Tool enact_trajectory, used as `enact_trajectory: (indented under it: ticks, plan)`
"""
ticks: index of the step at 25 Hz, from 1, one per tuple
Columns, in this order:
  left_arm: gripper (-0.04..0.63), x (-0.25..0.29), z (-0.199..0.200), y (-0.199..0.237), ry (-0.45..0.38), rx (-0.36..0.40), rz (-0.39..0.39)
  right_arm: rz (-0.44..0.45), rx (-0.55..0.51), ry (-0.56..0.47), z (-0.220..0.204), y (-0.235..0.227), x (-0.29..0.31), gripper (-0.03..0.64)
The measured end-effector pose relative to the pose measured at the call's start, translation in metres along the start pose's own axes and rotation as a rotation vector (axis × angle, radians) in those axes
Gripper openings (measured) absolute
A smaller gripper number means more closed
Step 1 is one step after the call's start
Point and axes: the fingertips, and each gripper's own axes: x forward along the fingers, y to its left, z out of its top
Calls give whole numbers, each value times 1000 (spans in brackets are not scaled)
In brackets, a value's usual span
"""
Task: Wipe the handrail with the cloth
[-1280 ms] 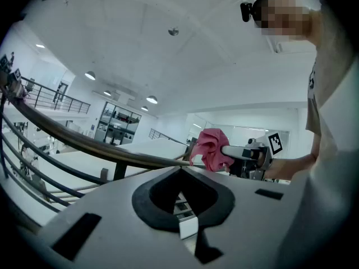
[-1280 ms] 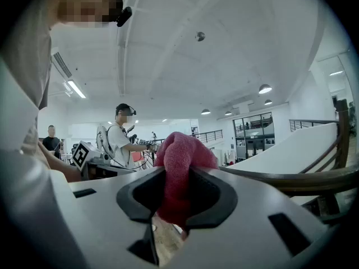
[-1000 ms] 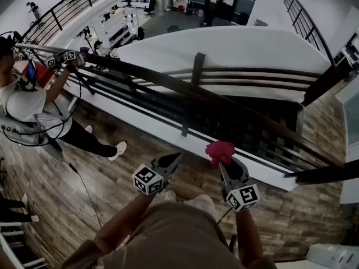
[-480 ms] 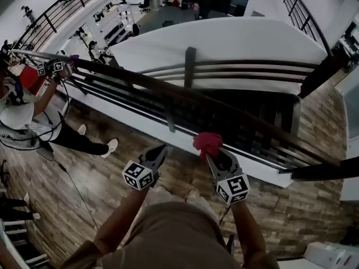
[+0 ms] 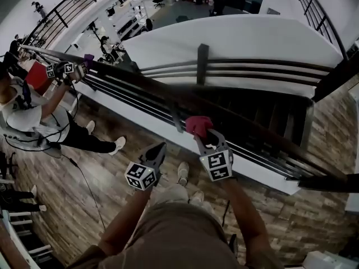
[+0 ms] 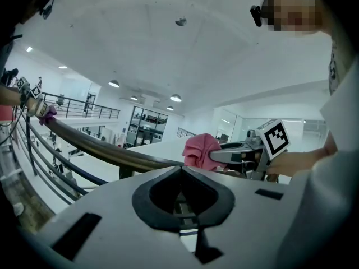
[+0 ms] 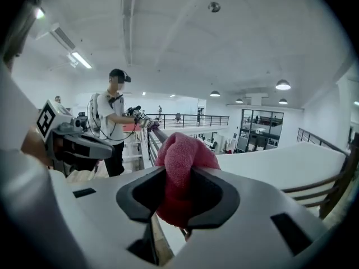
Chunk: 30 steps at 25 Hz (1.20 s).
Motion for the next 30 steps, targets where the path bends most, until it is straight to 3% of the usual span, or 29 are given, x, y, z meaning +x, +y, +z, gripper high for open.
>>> enact_trajectory:
  ticks: [8,13,16,21,26,30]
  plan:
    - [17,98,5,56,18,8,-4,11,-337,168,-29,-44,137,117]
    - [17,104,29,110,22,13,-16,-6,-598,335,-27,-29,225,120]
    - [17,110,36,135,26,12,-21,3,-693,470,-35,-25,257,124]
    - [17,91,59,184,26,-1,-12,-17,-747,540,-10,-5,289,155]
    - [17,67,67,207,-13,-47,23,-61,-712,499,30,7,270,143]
    - [17,66,66,212,-17,-62,23,-42,-677,583,23,-4,281,144]
